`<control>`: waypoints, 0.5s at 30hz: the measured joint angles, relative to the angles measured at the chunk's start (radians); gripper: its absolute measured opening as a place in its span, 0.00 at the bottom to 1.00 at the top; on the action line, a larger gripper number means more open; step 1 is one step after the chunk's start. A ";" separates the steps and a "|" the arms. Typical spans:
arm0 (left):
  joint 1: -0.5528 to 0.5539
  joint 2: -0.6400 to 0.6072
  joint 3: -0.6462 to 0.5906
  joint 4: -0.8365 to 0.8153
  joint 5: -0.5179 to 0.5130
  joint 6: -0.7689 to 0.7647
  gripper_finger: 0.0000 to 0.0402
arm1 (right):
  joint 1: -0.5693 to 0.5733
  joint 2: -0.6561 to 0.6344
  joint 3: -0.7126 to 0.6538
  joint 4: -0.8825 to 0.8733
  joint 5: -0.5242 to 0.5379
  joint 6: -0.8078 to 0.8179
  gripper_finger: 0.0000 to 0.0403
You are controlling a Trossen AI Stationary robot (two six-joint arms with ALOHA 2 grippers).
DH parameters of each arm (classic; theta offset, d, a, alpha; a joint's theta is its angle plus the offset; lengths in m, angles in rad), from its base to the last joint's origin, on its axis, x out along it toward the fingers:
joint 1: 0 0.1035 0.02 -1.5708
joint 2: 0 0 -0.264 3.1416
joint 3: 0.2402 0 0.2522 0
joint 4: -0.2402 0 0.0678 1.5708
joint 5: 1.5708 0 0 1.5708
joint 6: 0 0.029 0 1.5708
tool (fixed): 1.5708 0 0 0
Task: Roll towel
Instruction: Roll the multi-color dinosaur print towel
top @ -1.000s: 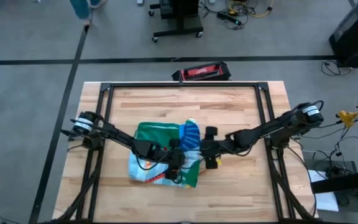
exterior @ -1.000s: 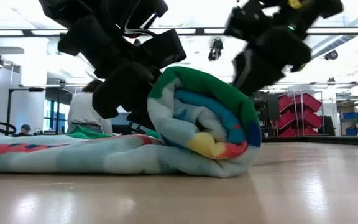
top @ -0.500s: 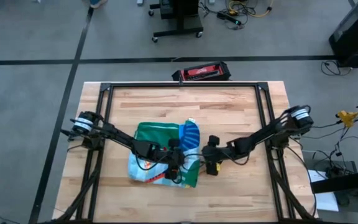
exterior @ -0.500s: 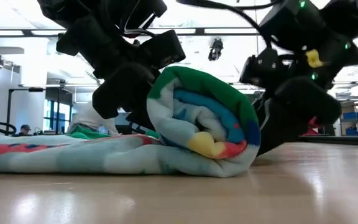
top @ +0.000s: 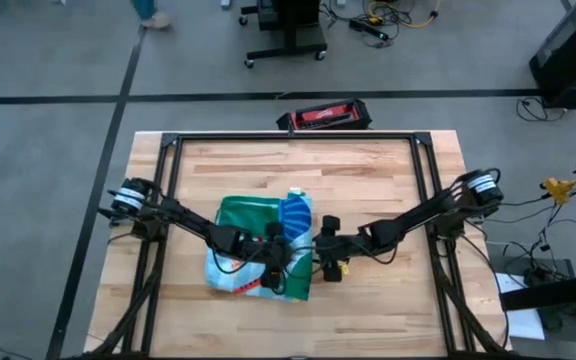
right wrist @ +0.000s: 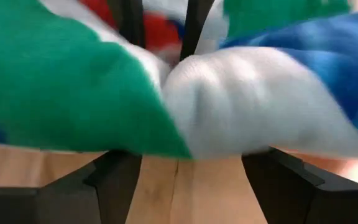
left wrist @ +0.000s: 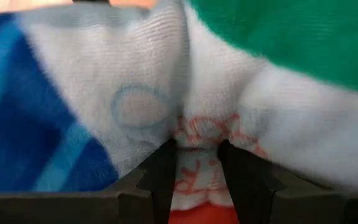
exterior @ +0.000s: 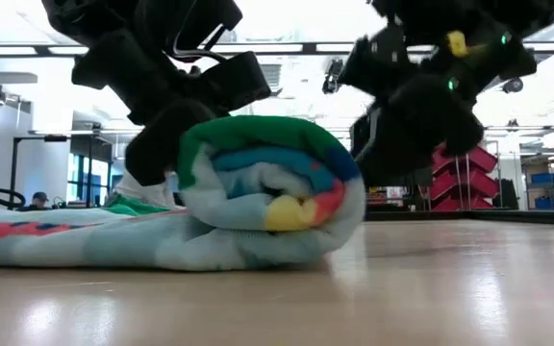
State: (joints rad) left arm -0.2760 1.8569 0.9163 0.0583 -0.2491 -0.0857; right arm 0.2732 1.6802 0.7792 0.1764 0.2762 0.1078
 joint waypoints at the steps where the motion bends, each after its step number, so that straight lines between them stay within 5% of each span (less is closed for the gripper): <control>1: 0.000 -0.019 0.000 -0.009 0.000 -0.002 0.30 | -0.001 -0.004 0.000 -0.006 0.001 0.000 0.62; 8: 0.000 -0.159 -0.005 -0.138 -0.009 0.005 0.30 | -0.001 0.024 0.000 0.016 0.007 0.009 0.60; 15: -0.015 -0.298 -0.003 -0.460 -0.056 -0.121 0.30 | -0.001 0.039 -0.001 0.026 0.011 0.031 0.62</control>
State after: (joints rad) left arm -0.2910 1.5585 0.9132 -0.4015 -0.3050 -0.2065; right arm 0.2722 1.7195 0.7784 0.2024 0.2874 0.1387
